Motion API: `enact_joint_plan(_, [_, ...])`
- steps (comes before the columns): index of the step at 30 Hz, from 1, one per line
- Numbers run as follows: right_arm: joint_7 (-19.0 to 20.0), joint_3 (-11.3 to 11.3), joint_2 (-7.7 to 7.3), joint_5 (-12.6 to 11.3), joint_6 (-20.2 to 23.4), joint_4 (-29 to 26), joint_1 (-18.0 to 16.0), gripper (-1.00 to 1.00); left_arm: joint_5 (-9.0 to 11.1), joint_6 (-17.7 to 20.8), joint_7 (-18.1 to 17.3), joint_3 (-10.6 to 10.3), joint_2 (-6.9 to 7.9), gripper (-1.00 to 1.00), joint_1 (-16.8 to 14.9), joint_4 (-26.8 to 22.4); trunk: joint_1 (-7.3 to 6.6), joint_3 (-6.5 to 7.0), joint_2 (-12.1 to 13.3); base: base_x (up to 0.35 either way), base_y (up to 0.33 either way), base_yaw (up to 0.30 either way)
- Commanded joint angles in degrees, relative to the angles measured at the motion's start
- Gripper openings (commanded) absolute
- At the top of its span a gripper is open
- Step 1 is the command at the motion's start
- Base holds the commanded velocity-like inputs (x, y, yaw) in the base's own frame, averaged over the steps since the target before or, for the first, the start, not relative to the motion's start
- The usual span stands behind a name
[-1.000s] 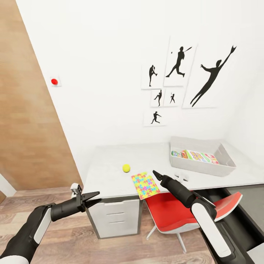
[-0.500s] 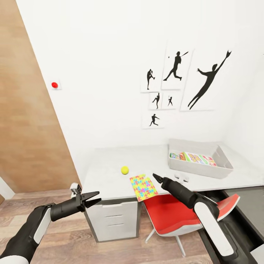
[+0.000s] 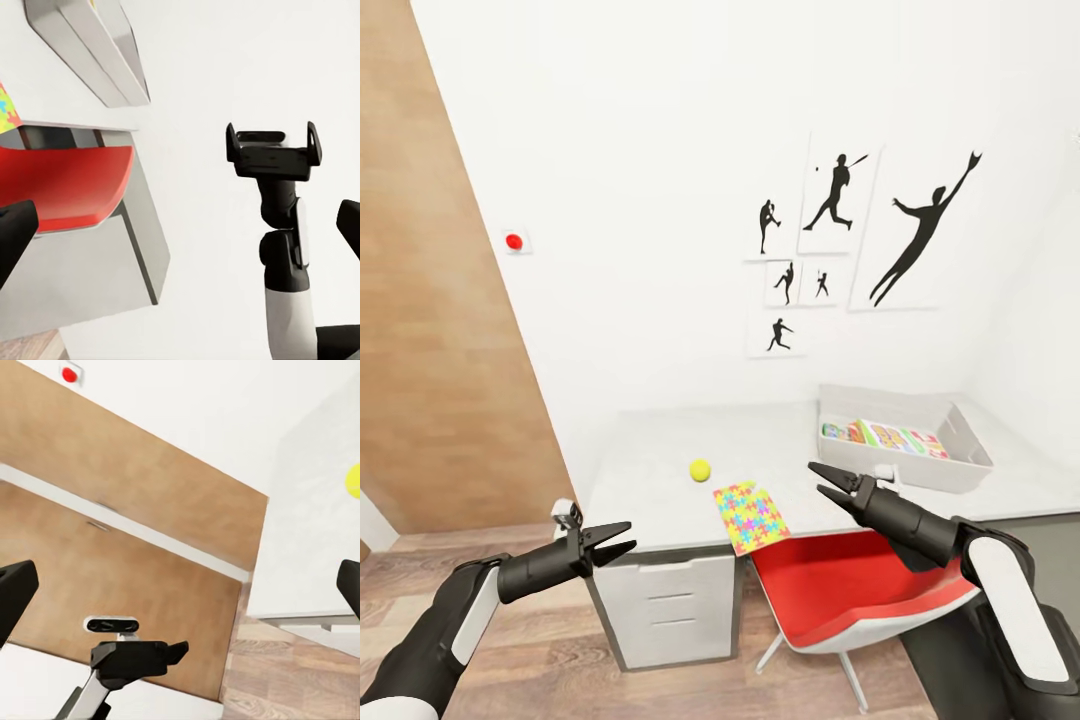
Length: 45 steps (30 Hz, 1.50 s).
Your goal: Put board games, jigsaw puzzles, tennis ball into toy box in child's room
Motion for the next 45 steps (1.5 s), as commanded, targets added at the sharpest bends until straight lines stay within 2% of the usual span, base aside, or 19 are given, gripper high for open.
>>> enact_joint_plan(1, [0.74,-0.11,0.02,0.57,0.34,0.01,-0.06,1.0,0.15,0.48,-0.06,-0.01,0.01,1.0,-0.04,0.0,0.04,-0.03,-0.12,0.0,0.0,0.0])
enact_joint_plan(10, [1.85,-0.07,0.06,0.41,1.36,0.03,-0.05,1.0,0.15,0.48,-0.06,-0.01,0.01,1.0,-0.04,0.0,0.04,0.83,-0.12,-0.01,-0.1,0.0])
enact_joint_plan(14, [1.57,2.55,0.06,0.44,1.66,0.03,-0.11,1.0,0.15,0.48,-0.06,-0.01,0.01,1.0,-0.04,0.0,0.04,1.21,-0.12,-0.051,-0.26,0.0])
enact_joint_plan(16, [-0.77,5.33,0.08,0.69,1.4,0.03,-0.06,1.0,0.09,0.48,0.12,-0.08,-0.05,1.0,-0.04,0.0,0.04,1.38,-0.12,-0.012,-0.269,0.006])
enact_joint_plan(17, [-2.69,5.91,0.1,0.71,1.36,0.03,-0.14,1.0,0.05,0.48,0.17,-0.05,-0.06,1.0,-0.04,0.0,0.04,1.42,-0.12,-0.004,-0.14,0.006])
enact_joint_plan(21, [-6.65,6.68,0.16,0.58,1.52,0.03,-0.26,1.0,0.01,0.48,0.2,-0.02,-0.08,1.0,-0.04,0.0,0.04,1.48,-0.12,-0.001,-0.061,0.003])
enact_joint_plan(27, [-8.04,8.44,0.23,0.64,1.22,0.03,-0.26,1.0,-0.09,0.48,0.43,0.05,-0.06,1.0,-0.04,0.0,0.04,1.5,-0.12,0.0,-0.206,0.0])
enact_joint_plan(45, [-8.11,8.96,0.29,0.59,1.1,0.03,0.06,1.0,0.15,0.57,0.18,0.49,0.2,1.0,-0.04,0.0,0.04,1.5,-0.12,0.0,-0.024,0.0])
